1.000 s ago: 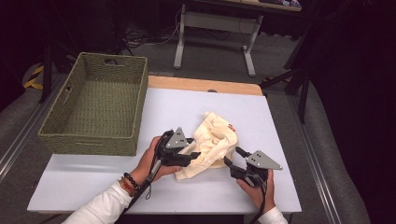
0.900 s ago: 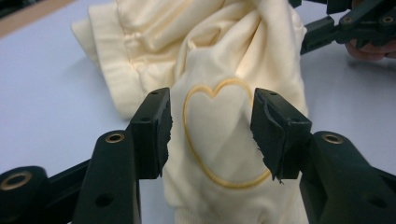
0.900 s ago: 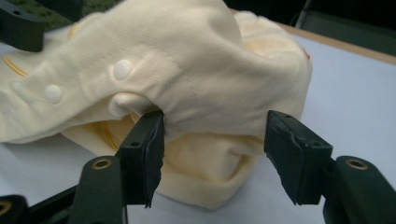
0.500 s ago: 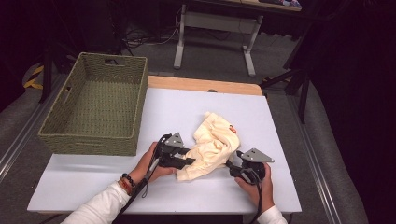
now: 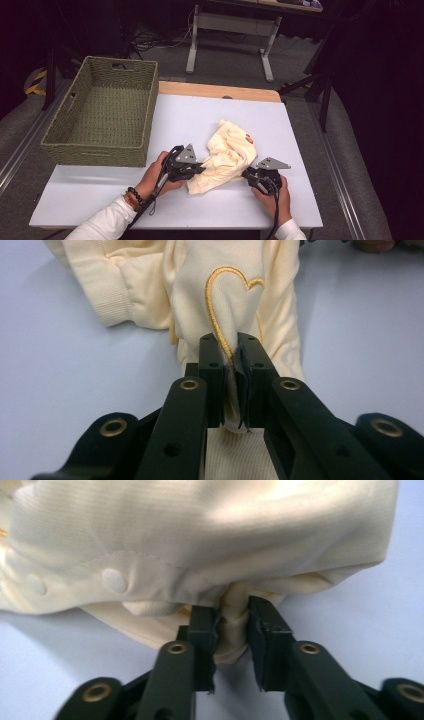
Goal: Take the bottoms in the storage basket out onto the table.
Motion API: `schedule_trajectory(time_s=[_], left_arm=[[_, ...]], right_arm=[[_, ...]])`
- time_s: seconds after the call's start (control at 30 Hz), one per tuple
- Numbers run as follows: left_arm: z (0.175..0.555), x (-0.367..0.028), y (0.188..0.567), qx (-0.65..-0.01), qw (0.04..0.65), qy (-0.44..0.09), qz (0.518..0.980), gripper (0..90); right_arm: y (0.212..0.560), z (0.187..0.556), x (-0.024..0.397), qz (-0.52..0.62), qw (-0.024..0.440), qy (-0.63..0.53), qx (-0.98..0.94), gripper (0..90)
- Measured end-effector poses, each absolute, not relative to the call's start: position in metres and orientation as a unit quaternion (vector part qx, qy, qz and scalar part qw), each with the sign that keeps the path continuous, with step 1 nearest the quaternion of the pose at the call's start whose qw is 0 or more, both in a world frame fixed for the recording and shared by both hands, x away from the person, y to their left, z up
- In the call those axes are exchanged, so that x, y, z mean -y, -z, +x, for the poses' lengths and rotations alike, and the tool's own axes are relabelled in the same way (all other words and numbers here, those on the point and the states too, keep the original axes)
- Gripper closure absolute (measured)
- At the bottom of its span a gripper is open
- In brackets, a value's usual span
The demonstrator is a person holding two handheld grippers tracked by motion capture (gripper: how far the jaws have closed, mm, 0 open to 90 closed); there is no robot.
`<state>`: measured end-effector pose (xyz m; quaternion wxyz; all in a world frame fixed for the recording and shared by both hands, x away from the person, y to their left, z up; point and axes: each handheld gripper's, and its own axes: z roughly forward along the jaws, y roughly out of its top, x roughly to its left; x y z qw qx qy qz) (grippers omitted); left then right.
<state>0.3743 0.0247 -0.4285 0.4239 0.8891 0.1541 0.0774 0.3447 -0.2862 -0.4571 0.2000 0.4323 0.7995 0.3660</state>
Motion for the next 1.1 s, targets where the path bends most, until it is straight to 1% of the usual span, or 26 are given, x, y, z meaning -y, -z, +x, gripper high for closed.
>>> schedule_trajectory(time_s=[0.07, 0.27, 0.47, 0.63, 0.93, 1.1], left_arm=[[0.372, -0.030, 0.425, -0.154, 0.423, -0.086, 0.889, 83.0], [0.365, -0.052, 0.413, -0.172, 0.431, -0.120, 0.877, 83.3], [0.364, -0.082, 0.402, -0.210, 0.450, -0.146, 0.856, 83.4], [0.356, -0.097, 0.399, -0.218, 0.442, -0.169, 0.854, 83.4], [0.340, -0.120, 0.398, -0.227, 0.443, -0.172, 0.850, 83.3], [0.331, -0.118, 0.409, -0.220, 0.438, -0.149, 0.859, 82.0]], right_arm=[[0.457, 0.344, 0.287, 0.429, 0.200, -0.369, -0.800, 79.4], [0.449, 0.338, 0.286, 0.410, 0.214, -0.377, -0.803, 82.7], [0.440, 0.332, 0.292, 0.406, 0.233, -0.391, -0.792, 83.2], [0.430, 0.327, 0.298, 0.405, 0.259, -0.405, -0.778, 83.5], [0.410, 0.319, 0.306, 0.398, 0.295, -0.435, -0.752, 84.0], [0.412, 0.322, 0.303, 0.401, 0.292, -0.432, -0.753, 83.4]])
